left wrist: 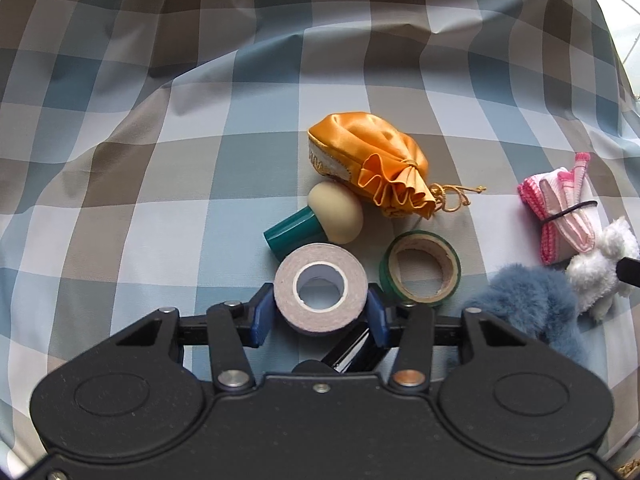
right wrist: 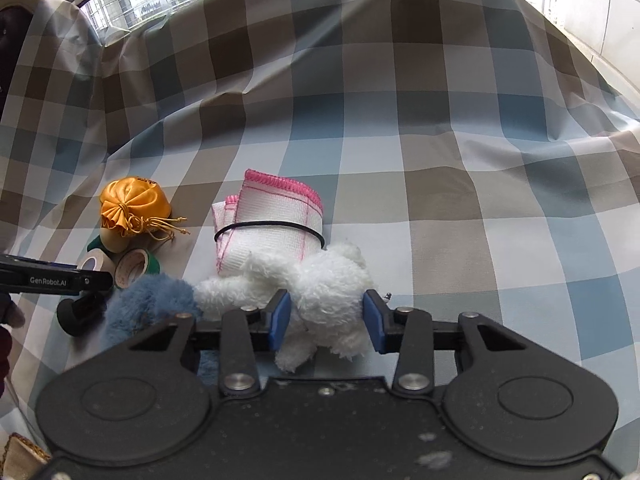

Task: Organize soft objects
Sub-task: 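Grasp the white fluffy plush with the right gripper while the left gripper grasps the tape roll, then carry both items to the basket and release them inside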

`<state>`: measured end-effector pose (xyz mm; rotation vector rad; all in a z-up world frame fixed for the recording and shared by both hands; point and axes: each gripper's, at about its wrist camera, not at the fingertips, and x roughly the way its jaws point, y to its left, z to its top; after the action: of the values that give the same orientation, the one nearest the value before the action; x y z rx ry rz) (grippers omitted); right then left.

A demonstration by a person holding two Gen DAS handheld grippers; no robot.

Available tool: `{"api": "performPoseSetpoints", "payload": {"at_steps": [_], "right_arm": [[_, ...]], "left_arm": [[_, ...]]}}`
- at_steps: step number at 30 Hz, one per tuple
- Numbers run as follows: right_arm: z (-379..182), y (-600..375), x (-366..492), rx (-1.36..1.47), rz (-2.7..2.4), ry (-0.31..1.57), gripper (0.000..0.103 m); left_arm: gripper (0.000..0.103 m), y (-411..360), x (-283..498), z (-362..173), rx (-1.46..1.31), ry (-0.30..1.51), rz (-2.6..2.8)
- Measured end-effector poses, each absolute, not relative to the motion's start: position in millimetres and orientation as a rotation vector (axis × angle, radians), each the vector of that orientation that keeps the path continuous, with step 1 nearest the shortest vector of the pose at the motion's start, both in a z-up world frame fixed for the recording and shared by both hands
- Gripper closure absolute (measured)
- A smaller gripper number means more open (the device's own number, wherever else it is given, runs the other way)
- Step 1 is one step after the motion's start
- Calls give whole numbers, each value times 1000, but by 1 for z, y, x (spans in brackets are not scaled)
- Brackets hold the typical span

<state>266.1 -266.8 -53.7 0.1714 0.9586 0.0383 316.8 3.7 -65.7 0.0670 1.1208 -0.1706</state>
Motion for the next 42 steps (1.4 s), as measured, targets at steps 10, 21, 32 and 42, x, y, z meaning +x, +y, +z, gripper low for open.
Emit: {"api": "performPoseSetpoints", "payload": {"at_steps": [10,21,32,42], "right_arm": [[-67,-244,274,39,80,983,1],[-60,-227,272,98,125,1002,58],[21,-254,175,242,47,834,61],[42,-232,38,268,52,744,60]], "left_arm": [[56,28,290,-27,3,1106,-122],[56,35,224,10,-36,1058,-133],[56,17,144,33,-42,1003,-197],[56,5,61,42,-7,937,-243]]}}
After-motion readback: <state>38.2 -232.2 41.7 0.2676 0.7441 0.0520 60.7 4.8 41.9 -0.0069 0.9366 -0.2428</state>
